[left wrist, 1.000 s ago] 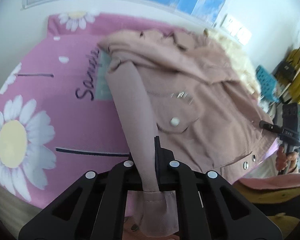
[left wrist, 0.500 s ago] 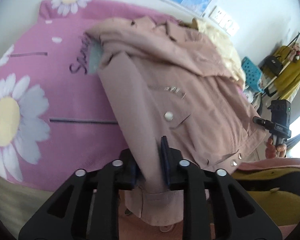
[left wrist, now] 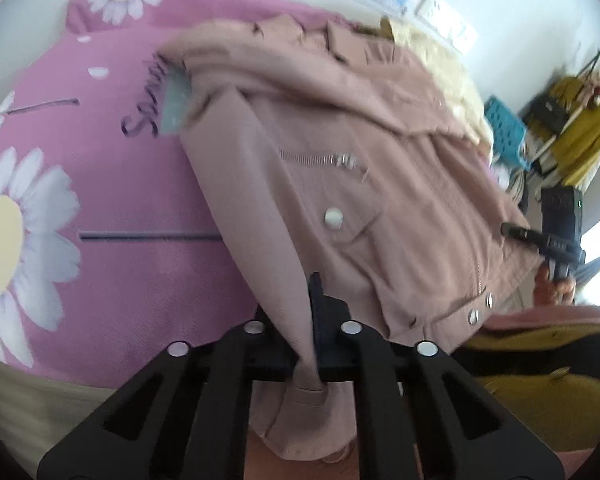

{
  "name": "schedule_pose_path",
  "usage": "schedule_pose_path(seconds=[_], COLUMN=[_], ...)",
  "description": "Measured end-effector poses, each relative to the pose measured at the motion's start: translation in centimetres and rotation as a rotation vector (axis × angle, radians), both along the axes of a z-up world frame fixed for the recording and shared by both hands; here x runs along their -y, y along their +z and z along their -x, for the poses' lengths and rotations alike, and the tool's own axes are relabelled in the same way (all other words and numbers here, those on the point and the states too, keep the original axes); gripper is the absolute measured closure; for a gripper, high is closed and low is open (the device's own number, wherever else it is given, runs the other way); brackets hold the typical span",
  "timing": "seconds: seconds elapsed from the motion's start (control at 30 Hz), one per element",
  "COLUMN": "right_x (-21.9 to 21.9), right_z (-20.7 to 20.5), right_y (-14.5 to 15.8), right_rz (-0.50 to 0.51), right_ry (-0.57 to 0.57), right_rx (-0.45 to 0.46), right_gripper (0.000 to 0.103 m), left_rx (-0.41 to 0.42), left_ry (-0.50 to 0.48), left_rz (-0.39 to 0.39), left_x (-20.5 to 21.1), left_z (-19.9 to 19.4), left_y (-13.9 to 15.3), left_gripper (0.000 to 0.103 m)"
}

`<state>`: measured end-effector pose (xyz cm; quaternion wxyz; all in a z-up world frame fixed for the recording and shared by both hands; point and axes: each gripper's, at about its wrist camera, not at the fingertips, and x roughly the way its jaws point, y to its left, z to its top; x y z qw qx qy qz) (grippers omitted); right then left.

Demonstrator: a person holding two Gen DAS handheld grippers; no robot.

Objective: Fold large clothes

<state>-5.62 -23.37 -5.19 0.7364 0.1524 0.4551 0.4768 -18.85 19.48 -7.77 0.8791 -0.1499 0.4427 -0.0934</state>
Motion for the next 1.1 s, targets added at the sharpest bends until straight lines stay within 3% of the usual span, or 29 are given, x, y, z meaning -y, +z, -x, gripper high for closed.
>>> schedule_pose_path(seconds=[0.17,0.4,0.67,1.1], right_x=[-0.1,0.2,-0.9,-2.5], right_z=[-0.8,-3.8,-7.9,-14.2], right_y=[2.3,5.9,8.8,10.9], right_rz=[-0.072,-0.162,-0.18,-0.168], right_ry=[-0.015,-0.048,-0.089,-0.15], right_rx=[0.037,0.08,0.107,0.093], right_gripper=[0.094,0.095,0.095,0.095], left_rx=[0.081,0.105,0.11,0.102], left_ry=[0.027,0.084,0.096,0.11], left_rz=[0.012,-0.001,-0.006,-0.061], left_x=[-0.6,-1.5,-2.9,-4.5], left_z=[0.3,-1.3,-4.9,-10.7], left_y=[3.3,5.7,8.2,12.0], left_gripper=[0.097,0.098,0.098,0.098])
